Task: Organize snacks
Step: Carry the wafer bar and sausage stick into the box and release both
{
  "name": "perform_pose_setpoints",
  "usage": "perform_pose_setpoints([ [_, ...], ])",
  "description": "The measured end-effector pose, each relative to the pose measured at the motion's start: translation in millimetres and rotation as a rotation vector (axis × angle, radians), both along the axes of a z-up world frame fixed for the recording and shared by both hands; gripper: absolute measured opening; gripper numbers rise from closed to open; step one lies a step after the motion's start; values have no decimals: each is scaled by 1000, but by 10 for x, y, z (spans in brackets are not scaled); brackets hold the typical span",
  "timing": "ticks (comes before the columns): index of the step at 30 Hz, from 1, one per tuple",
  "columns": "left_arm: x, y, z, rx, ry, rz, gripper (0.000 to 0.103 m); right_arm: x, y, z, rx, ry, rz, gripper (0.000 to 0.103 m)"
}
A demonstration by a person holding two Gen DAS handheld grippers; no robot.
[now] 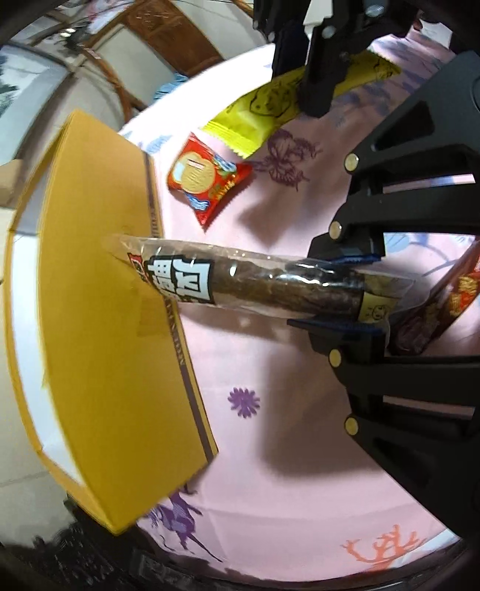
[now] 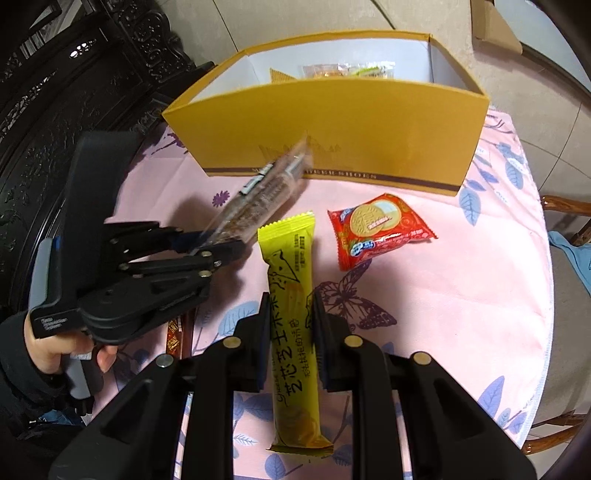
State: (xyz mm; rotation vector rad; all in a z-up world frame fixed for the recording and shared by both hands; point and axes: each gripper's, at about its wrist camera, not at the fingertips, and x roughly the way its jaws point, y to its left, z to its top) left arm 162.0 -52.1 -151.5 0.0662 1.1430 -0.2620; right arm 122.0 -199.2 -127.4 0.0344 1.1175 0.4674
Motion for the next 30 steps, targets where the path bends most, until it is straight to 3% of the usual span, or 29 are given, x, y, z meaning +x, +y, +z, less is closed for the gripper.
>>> perform_pose_setpoints([
  [6, -215, 160, 313, -53, -40, 32, 22, -80, 20, 152, 17, -31, -5, 21],
  [10, -304, 282, 709, -65, -95, 90, 22, -121, 29, 353, 22, -68, -27, 21],
  [17, 156, 300, 1203, -77, -174, 220, 23, 163, 258, 855, -44, -192, -53, 21],
  [22, 479, 327, 1437, -61, -222, 245, 23, 557, 283, 1035, -29, -233, -73, 21],
  [30, 943, 345, 1531, -34, -240, 250, 23, 1218, 235, 1212, -44, -259, -114, 21],
])
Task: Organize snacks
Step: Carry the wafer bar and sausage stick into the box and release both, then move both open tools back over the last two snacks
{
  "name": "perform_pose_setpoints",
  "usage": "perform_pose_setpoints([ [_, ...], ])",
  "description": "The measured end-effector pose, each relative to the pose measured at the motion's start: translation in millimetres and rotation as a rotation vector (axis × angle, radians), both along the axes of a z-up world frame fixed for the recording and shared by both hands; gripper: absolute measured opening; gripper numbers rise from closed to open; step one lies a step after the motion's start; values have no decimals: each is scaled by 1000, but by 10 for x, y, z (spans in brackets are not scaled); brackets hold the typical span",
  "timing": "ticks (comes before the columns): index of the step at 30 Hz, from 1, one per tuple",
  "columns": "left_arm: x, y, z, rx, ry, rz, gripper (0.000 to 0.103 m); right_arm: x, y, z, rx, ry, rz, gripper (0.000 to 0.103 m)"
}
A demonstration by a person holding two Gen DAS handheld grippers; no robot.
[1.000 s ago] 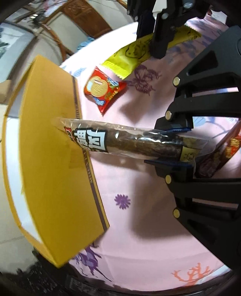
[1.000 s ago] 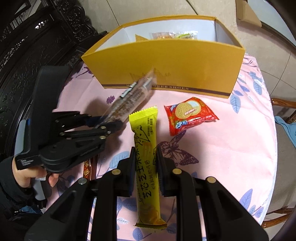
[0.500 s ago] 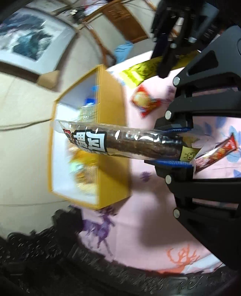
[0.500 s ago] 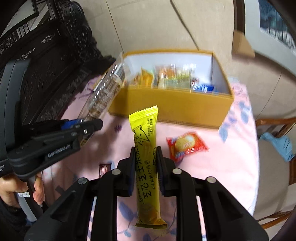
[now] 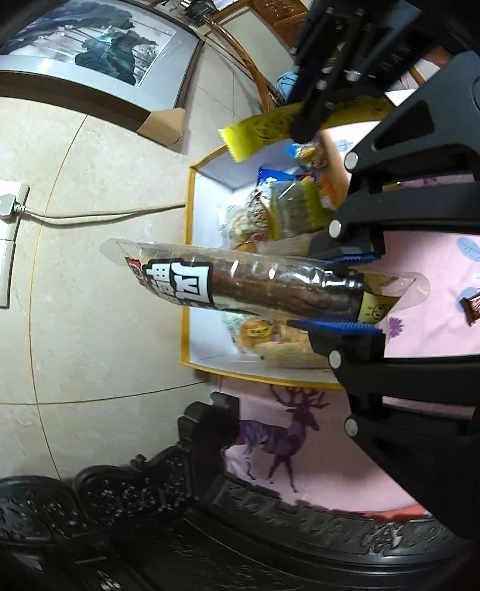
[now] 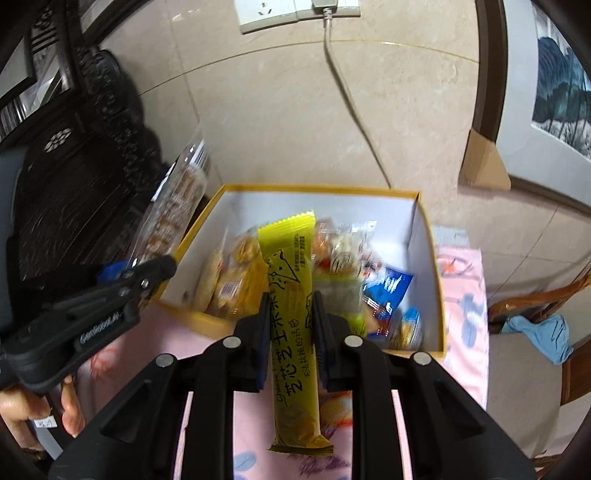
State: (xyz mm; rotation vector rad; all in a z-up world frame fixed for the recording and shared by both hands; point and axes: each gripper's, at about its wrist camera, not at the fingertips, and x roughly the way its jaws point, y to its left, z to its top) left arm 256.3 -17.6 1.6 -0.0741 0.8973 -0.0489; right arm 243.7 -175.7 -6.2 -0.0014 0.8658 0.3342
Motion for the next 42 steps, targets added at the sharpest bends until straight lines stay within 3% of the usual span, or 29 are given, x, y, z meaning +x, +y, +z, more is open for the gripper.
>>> perform_pose_setpoints([
  [4, 297, 24, 12, 29, 3, 16, 29, 305, 25, 48, -8, -2, -8, 21],
  [6, 451, 43, 23, 58, -1, 37, 50, 488, 60, 59, -18, 6, -3, 27],
  [7, 511, 48, 53, 74, -4, 42, 80, 569, 76, 50, -37, 13, -7, 44],
  [8, 535, 52, 98, 84, -22, 46, 86, 642, 93, 46, -70, 14, -21, 59],
  [10, 564, 67, 214, 100, -73, 53, 86, 711, 105, 72, -101, -17, -40, 59],
  [16, 485, 124, 247, 56, -61, 59, 86, 641, 44, 41, -81, -7, -26, 59],
  [21, 83, 139, 101, 42, -33, 55, 86, 116, -56, -75, -56, 0, 54, 59],
  [27, -708, 102, -392, 6, 61, 54, 87, -624, -272, -697, -95, 81, 104, 61],
  [32, -1429, 64, -946, 12, 173, 43, 87, -671, -375, -1214, -104, 153, 84, 61],
  [35, -1618, -11, -1087, 40, 213, -2, 87, -614, -322, -1334, -124, 154, 82, 61],
  [42, -1682, -85, -1032, 55, 184, -43, 87, -464, -300, -1598, -177, 180, 64, 61],
])
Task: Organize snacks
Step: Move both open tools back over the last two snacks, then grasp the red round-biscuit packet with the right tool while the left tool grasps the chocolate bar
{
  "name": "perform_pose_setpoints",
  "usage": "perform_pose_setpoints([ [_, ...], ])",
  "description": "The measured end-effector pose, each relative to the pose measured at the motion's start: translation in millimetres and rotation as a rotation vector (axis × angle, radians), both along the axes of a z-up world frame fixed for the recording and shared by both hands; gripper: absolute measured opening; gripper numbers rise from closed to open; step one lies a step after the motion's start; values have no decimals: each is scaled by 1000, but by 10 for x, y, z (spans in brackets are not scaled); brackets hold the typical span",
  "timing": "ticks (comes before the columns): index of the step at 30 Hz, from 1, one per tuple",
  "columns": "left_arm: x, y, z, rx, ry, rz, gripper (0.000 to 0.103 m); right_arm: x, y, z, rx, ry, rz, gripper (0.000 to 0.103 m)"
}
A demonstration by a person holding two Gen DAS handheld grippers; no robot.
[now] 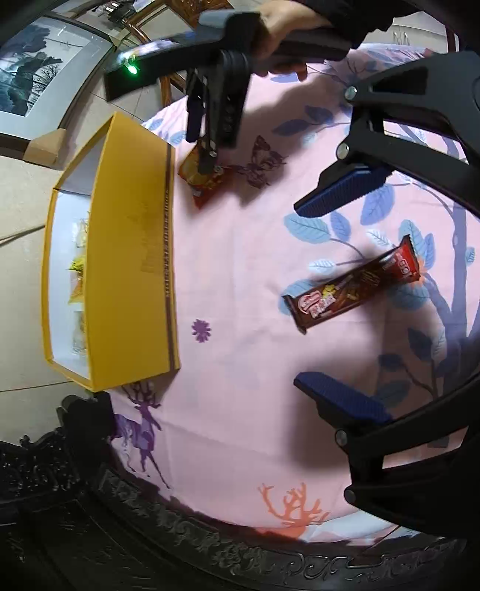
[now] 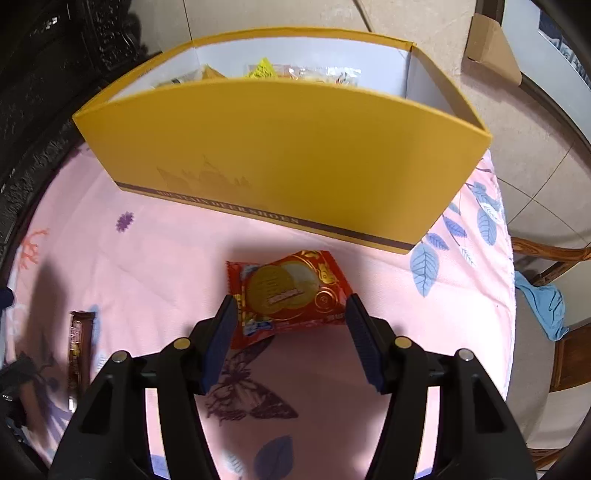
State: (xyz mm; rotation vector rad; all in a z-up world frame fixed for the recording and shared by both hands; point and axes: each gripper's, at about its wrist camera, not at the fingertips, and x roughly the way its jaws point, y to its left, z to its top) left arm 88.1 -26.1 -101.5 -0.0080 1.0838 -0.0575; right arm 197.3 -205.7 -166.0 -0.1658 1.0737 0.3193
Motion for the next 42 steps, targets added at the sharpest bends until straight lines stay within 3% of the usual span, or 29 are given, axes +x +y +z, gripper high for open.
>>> perform_pose_setpoints([
  [4, 29, -8, 20, -7, 2, -8, 87, 38, 12, -76, 6, -3, 4, 63],
  [10, 57, -18, 29, -8, 6, -12, 87, 130, 58, -214, -15, 5, -14, 75],
  [15, 61, -4, 13, -10, 12, -7, 87, 135, 129, -306, -16, 0, -9, 77],
  [16, 61, 4, 9, -9, 15, -4, 87, 130, 131, -308, -9, -8, -9, 70],
  [17, 60, 10, 7, -7, 16, -2, 87, 113, 135, -301, -2, -25, -3, 51],
  [19, 55, 36, 12, -3, 17, 4, 87, 61, 121, -268, 30, -33, 8, 39],
  [28, -44, 149, -81, -1, 67, 54, 87, -259, 95, -3, 77, -98, 23, 38],
  [36, -111, -73, -488, 67, 120, 37, 85, -776, -46, 402, 136, -107, 1, 38],
  [37, -106, -88, -534, 67, 129, 36, 74, -845, -59, 425, 144, -111, -3, 38],
  [38, -96, -96, -605, 57, 153, 41, 51, -899, -73, 464, 151, -117, -7, 38],
  [39, -88, -96, -657, 50, 172, 50, 42, -948, -105, 499, 155, -120, -9, 38],
  [40, -83, -91, -712, 35, 190, 59, 36, -988, -107, 538, 159, -122, -10, 38],
  [42, -88, -111, -704, 57, 162, 65, 36, -1069, -110, 601, 167, -129, -10, 38],
])
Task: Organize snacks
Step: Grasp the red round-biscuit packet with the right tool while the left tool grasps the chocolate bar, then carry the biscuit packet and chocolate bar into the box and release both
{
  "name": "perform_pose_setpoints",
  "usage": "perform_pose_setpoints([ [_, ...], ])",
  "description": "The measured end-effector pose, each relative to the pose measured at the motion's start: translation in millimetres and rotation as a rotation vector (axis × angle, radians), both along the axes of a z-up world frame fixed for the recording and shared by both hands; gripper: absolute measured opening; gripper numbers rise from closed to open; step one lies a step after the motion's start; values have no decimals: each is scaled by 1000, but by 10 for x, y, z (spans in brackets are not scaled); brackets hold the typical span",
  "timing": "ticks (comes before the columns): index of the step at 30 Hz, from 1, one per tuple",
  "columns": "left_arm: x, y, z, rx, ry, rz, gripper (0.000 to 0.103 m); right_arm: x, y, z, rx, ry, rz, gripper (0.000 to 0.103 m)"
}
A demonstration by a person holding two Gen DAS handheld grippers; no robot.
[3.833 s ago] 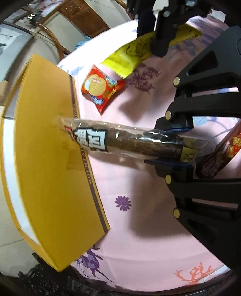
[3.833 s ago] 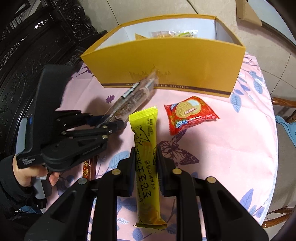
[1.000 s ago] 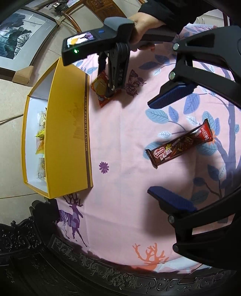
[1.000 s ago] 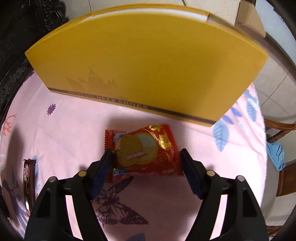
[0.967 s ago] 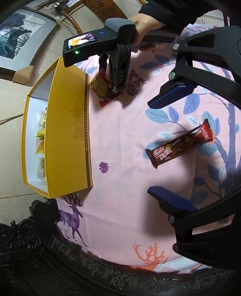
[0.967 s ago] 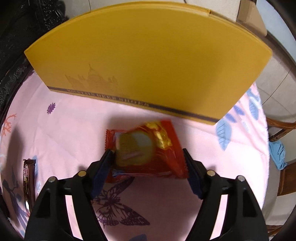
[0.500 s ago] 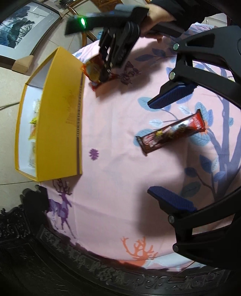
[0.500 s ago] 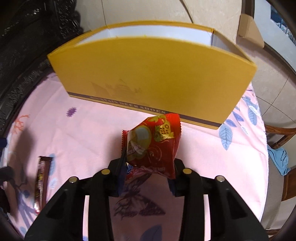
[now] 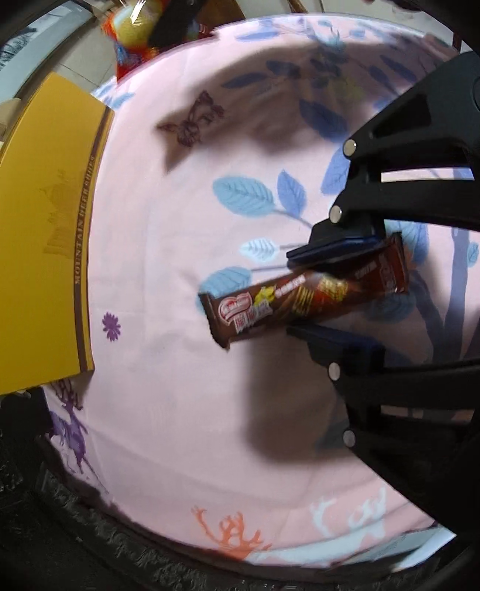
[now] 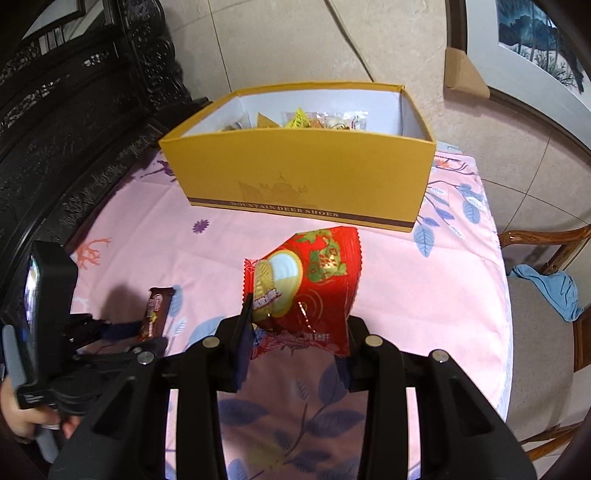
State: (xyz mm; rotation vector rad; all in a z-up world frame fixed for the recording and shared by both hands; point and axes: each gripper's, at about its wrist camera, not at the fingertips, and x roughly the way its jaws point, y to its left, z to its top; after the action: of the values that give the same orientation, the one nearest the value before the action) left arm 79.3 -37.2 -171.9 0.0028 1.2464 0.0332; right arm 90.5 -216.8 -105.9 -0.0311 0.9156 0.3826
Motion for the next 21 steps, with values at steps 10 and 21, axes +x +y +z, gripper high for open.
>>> perform_pose_setpoints([
  [10, 88, -86, 6, 22, -41, -12, 24, -207, 125, 151, 22, -15, 25, 38],
  [21, 80, -6, 81, -34, -39, 11, 24, -254, 172, 262, 25, -36, 30, 38],
])
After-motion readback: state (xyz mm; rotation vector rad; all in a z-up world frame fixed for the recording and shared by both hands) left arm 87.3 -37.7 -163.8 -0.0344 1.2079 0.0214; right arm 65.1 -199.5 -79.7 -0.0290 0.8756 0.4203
